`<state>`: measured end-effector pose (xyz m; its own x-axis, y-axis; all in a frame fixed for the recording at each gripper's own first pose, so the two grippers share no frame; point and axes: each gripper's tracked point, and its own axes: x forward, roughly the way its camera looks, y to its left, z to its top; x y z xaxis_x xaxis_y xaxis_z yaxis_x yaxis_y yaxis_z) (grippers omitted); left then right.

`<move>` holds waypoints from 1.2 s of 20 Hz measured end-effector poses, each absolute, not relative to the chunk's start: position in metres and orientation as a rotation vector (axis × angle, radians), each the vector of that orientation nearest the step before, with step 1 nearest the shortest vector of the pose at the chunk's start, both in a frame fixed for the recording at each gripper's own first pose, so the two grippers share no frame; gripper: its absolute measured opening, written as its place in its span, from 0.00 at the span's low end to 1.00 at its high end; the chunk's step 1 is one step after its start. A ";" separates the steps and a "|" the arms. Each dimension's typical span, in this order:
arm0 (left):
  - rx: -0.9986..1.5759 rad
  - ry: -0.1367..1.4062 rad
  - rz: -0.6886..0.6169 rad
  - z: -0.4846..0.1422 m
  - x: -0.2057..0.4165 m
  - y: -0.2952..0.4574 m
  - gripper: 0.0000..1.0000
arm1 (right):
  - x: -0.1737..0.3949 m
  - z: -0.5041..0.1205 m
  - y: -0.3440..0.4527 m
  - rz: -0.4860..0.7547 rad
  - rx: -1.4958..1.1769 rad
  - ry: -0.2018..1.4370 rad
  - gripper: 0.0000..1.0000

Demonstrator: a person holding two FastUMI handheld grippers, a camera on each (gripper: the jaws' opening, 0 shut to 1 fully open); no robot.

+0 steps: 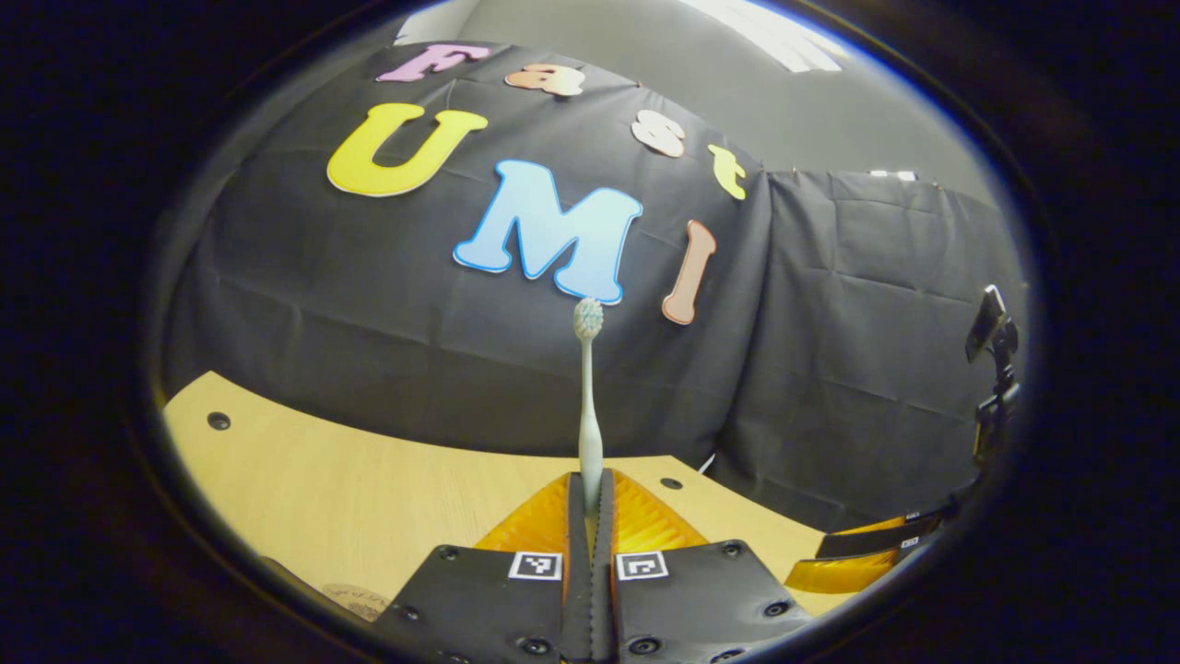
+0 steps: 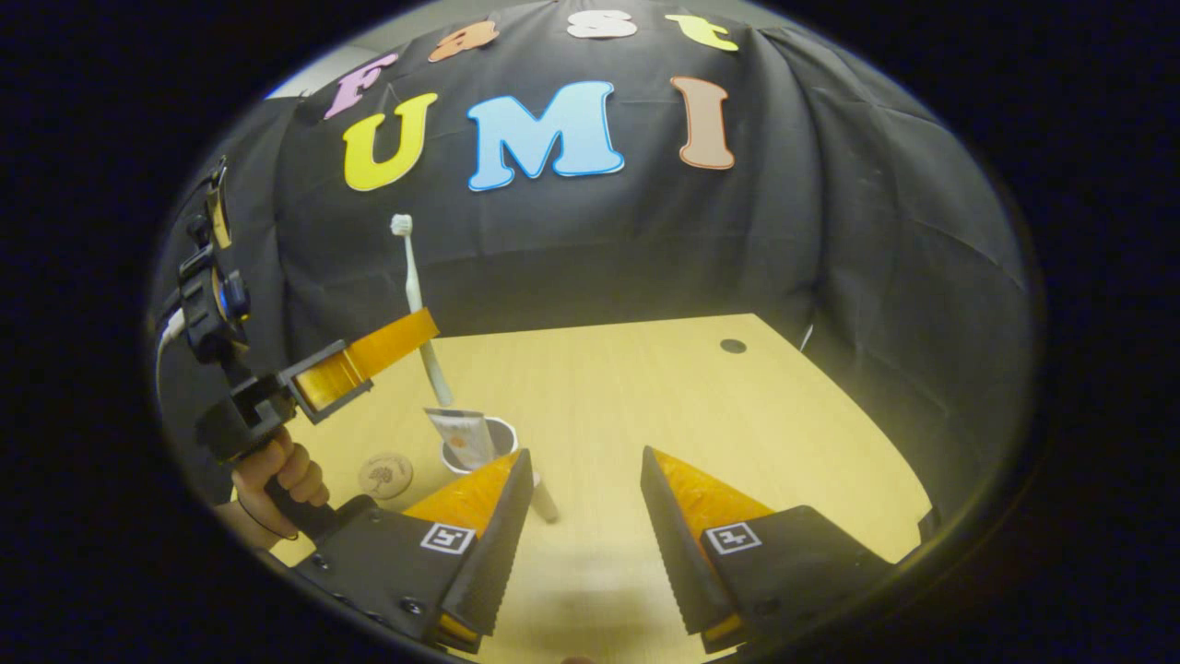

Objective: Put the toothbrush and toothpaste on the desktop into the cup, then pick up the cup and place it on the coaster on the desktop.

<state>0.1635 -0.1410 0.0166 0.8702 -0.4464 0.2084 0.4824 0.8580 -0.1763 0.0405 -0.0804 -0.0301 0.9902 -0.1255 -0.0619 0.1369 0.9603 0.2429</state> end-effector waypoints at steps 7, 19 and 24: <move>-0.163 -0.139 -0.490 -0.012 0.162 -0.149 0.08 | 0.045 -0.038 -0.080 -0.132 0.271 0.074 0.77; -0.130 -0.109 -0.455 -0.017 0.158 -0.140 0.27 | 0.048 -0.034 -0.080 -0.120 0.238 0.058 0.77; -0.146 -0.110 -0.423 -0.001 0.138 -0.122 0.77 | 0.053 -0.031 -0.072 -0.063 0.149 0.096 0.80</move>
